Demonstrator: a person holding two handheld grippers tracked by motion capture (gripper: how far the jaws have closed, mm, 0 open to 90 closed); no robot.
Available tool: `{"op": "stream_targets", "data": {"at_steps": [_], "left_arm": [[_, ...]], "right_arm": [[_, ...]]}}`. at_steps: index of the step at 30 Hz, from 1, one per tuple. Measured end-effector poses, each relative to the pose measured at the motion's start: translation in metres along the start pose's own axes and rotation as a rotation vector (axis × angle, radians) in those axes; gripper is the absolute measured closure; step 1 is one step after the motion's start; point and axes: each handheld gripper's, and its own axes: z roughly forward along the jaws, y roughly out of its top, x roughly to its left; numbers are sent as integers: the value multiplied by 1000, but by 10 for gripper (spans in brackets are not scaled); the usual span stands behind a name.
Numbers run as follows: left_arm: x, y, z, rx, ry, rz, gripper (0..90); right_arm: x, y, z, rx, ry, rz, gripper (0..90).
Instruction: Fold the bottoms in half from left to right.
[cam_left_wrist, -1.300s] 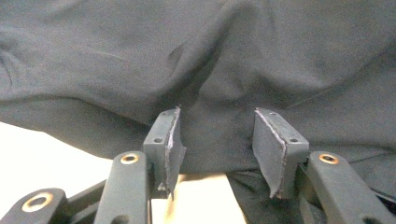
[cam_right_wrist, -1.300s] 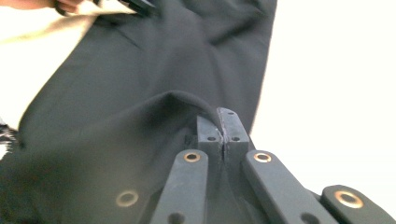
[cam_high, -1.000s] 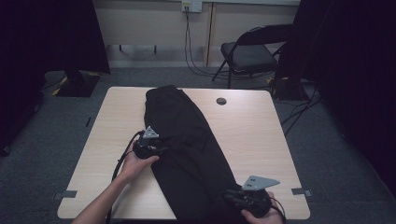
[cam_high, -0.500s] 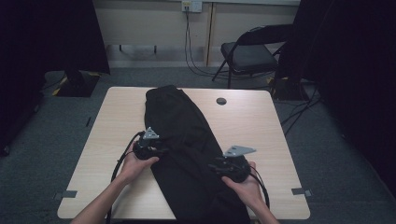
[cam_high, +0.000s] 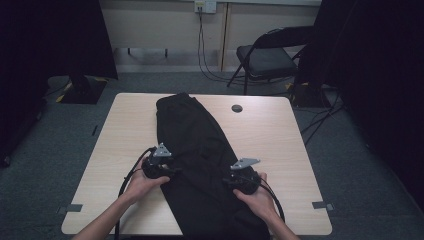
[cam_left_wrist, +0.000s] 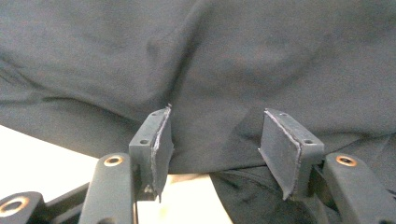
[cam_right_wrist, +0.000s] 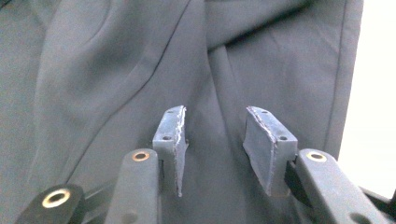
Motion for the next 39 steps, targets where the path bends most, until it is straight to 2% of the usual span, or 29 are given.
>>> {"op": "stream_targets", "data": {"at_steps": [1, 4, 6, 7, 8, 10, 12, 14, 15, 17, 19, 21, 22, 23, 24, 25, 26, 27, 28, 31, 33, 34, 36, 39], "left_arm": [[-4, 0, 0, 0, -17, 16, 435], [-13, 0, 0, 3, -35, 30, 435], [-22, 0, -1, 16, -49, 44, 435], [-26, 0, -2, 29, -61, 64, 435], [-31, 0, -3, 31, -75, 73, 435], [-37, 0, -7, 62, -98, 77, 438], [-39, 0, -11, 80, -119, 84, 487], [-38, 2, -15, 51, -127, 77, 516], [-35, 7, -18, 24, -140, 61, 526], [-28, 15, -19, -3, -121, 35, 526], [-21, 20, -18, -26, -123, 11, 556], [-14, 22, -15, -43, -119, -19, 582], [-9, 22, -10, -13, -106, -18, 580], [-5, 21, -6, 7, -81, -13, 571], [-2, 20, -3, 19, -53, -22, 559], [3, 18, 1, 22, -25, -54, 548], [8, 16, 4, 23, -26, -80, 548], [11, 13, 6, 34, -33, -79, 549], [12, 12, 6, 22, -35, -69, 549], [11, 11, 6, 10, -41, -58, 541], [9, 10, 7, 2, -66, -48, 534], [6, 10, 8, -4, -85, -47, 534], [-3, 9, 7, 4, -89, -10, 534], [-19, 9, 5, 29, -102, 43, 530]], "right_arm": [[1, -6, -6, -1, 4, 4, 581], [5, -22, -23, 22, 18, 11, 580], [14, -34, -35, 29, 21, 12, 580], [19, -39, -41, 36, 27, 11, 580], [23, -44, -47, 51, 41, 25, 581], [30, -49, -55, 78, 50, 9, 599], [27, -45, -58, 33, 54, 15, 576], [15, -30, -58, -34, 34, 29, 563], [8, -20, -56, -63, 19, 45, 556], [-6, 2, -45, -94, -15, 48, 569], [-17, 25, -27, -105, -21, 24, 636], [-24, 46, -5, -99, -27, 11, 655], [-26, 55, 8, -84, -22, -2, 662], [-26, 64, 22, -61, -37, -22, 664], [-26, 69, 32, -44, -44, -37, 664], [-27, 71, 39, -32, -45, -33, 660], [-29, 72, 46, -19, -46, -21, 659], [-29, 71, 51, -5, -47, -20, 661], [-29, 67, 54, 17, -56, -29, 664], [-31, 53, 48, -14, -34, -8, 664], [-30, 44, 39, -4, -23, -9, 663], [-29, 40, 34, 3, -20, -4, 663], [-24, 31, 24, 18, -17, -16, 662], [-17, 16, 9, 27, 11, -21, 660]]}}
